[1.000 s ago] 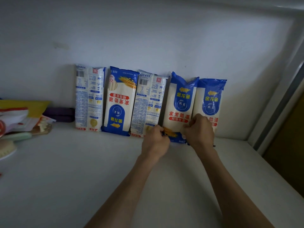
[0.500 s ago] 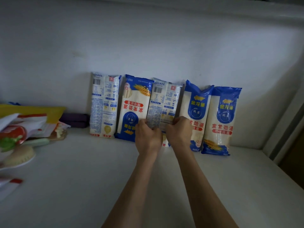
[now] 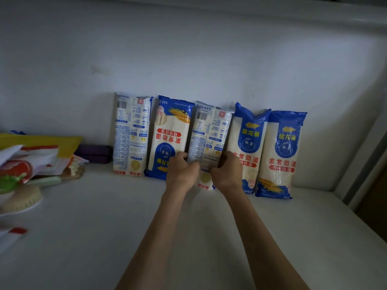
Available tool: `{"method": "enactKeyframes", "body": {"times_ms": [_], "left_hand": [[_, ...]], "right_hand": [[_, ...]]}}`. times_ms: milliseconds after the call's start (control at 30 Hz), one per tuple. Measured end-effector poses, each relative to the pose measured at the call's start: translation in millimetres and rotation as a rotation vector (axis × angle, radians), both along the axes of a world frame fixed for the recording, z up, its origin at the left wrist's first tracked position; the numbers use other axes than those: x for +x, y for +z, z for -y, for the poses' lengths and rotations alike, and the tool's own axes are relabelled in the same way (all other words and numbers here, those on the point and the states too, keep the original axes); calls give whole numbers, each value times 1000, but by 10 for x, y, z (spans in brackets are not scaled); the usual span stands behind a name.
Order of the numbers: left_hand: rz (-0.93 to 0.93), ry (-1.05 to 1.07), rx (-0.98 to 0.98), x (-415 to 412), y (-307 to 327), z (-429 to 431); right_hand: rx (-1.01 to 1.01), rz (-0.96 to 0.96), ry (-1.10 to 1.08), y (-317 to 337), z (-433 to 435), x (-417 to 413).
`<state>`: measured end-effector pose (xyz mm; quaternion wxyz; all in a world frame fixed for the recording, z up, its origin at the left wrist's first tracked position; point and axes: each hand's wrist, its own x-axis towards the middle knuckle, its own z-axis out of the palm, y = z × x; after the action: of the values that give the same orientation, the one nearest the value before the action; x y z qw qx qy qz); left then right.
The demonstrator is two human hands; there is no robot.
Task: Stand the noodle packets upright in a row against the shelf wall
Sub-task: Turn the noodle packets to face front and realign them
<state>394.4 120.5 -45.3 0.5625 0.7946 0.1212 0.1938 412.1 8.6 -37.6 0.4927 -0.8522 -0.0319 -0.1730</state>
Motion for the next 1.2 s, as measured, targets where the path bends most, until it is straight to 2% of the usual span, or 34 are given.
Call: {"method": "enactKeyframes", "body": {"times_ms": [300, 567, 800, 900, 1100, 1200], "left_hand": [[74, -45, -72, -19, 39, -155], [58, -111, -115, -92, 62, -294], [-2, -138, -230, -110, 50, -340], [-42, -195, -209, -126, 59, -378], [-141, -454, -95, -166, 87, -339], [-170, -501, -43, -196, 111, -304]], "right_hand": [[-13, -126, 309, 152, 226, -3], [91, -50, 444, 242, 264, -21], [134, 5, 429, 268, 305, -43], [147, -14, 449, 312, 368, -50], [214, -51, 456, 416, 560, -105], [284, -62, 427, 446, 639, -127]]}}
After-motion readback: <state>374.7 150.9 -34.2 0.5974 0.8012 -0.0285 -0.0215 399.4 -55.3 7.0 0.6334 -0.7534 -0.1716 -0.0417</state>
